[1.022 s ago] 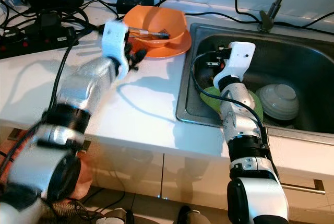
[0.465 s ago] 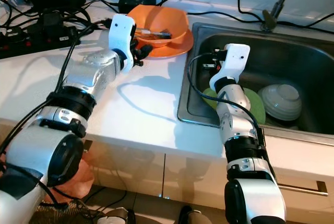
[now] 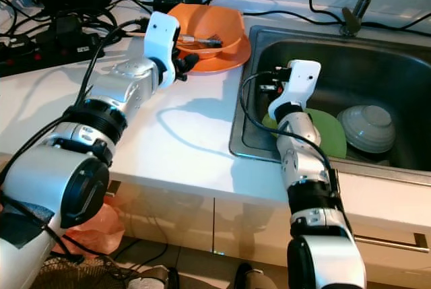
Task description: Kitchen organization
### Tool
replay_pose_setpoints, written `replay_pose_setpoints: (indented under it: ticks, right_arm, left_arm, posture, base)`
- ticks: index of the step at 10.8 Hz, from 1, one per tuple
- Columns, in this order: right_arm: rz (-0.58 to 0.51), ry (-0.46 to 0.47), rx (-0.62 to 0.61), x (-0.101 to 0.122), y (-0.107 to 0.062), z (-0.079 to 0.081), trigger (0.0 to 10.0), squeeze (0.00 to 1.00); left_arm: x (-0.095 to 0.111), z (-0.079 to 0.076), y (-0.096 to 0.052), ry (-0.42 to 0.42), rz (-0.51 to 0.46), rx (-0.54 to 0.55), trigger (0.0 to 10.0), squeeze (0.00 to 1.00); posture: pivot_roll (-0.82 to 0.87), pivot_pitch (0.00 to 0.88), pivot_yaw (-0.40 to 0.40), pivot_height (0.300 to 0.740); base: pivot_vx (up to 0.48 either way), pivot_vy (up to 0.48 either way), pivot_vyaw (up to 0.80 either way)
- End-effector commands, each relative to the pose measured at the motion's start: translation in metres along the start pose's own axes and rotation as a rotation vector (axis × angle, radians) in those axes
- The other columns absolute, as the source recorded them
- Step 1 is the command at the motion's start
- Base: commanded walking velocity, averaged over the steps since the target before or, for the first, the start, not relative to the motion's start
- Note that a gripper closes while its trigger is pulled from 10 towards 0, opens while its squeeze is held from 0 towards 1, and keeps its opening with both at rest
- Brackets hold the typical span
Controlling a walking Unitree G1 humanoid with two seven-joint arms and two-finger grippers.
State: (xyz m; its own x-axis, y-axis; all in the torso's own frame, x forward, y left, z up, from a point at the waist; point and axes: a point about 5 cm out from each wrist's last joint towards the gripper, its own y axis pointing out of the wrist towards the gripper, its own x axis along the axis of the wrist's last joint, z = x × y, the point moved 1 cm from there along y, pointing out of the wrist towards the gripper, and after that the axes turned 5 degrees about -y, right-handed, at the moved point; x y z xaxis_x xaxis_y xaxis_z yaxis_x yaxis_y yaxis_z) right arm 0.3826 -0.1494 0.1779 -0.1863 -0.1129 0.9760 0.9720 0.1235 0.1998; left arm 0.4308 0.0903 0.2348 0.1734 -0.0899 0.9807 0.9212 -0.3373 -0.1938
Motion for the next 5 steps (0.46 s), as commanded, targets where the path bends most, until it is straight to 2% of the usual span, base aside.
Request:
replay_pose_setpoints:
  ticks: [1, 5]
  right_arm:
    - [0.0, -0.011, 0.0, 0.001, -0.002, 0.0, 10.0, 0.0]
    - [0.004, -0.01, -0.021, -0.003, -0.013, -0.001, 10.0, 0.0]
  left_arm:
    - [0.01, -0.005, 0.001, 0.022, -0.019, -0.006, 10.0, 0.0]
    - [0.008, -0.011, 0.004, 0.013, -0.008, -0.01, 10.0, 0.0]
  posture:
    - [0.07, 0.117, 0.025, 0.74]
    - [0.03, 0.143, 0.045, 0.74]
  base:
    - [0.0, 0.0, 0.0]
    - [0.0, 0.0, 0.0]
